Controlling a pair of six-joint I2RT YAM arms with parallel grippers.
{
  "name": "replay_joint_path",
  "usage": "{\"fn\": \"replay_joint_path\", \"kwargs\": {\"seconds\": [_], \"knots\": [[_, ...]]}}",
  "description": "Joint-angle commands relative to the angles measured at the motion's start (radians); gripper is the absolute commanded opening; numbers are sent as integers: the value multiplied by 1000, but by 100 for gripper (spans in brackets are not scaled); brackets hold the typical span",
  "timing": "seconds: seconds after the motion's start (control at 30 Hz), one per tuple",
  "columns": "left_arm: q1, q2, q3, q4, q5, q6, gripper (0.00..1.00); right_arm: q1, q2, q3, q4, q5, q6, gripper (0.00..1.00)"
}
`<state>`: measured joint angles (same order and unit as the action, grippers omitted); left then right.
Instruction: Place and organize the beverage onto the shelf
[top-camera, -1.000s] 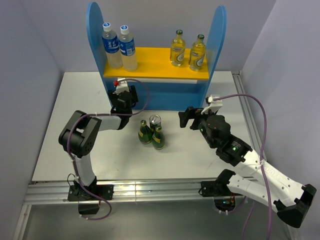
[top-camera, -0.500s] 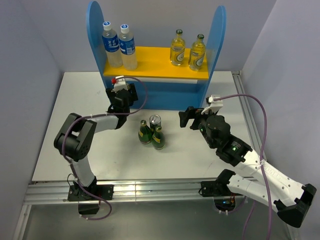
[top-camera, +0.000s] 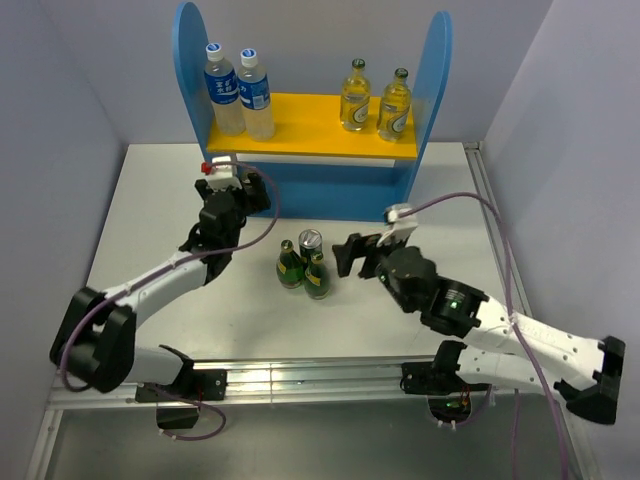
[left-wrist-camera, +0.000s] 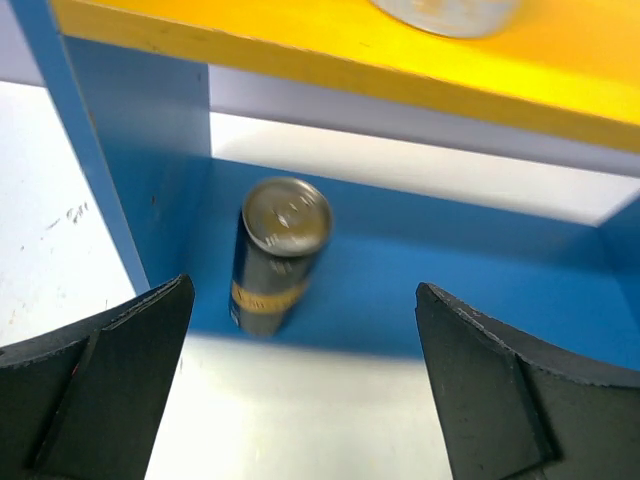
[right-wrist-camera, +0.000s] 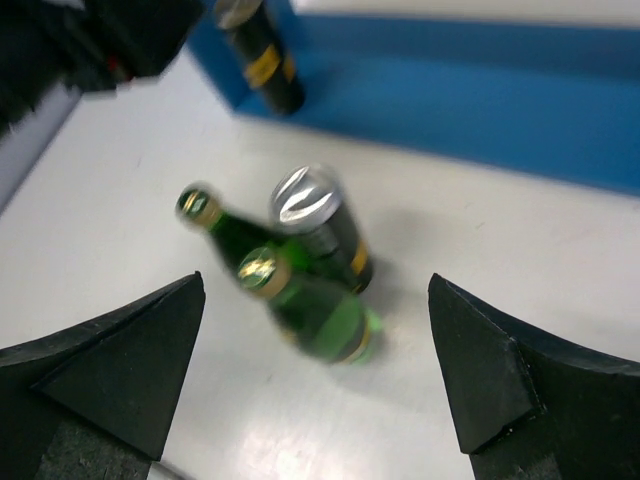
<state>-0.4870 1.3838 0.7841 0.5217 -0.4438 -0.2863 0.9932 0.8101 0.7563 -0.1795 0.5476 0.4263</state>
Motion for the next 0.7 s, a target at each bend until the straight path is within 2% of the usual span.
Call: {"fn": "replay_joint_path", "kwargs": {"seconds": [0.0, 0.1, 0.37, 0.5, 0.67], "knots": [[-48, -147, -42, -78, -32, -17, 99, 167, 79, -26, 3, 124, 74, 100], [-88, -256, -78, -140, -53, -25, 99, 243, 135, -46, 26, 138, 135, 100], [-157, -523, -169, -276, -98, -37, 99, 259, 273, -61, 146, 124, 169, 100], [-200, -566, -201, -290, -133, -40, 99, 257, 359, -32, 176, 205, 149, 100], [-237, -568, -209, -295, -153, -45, 99, 240, 451, -11, 302, 250, 92, 99]]}}
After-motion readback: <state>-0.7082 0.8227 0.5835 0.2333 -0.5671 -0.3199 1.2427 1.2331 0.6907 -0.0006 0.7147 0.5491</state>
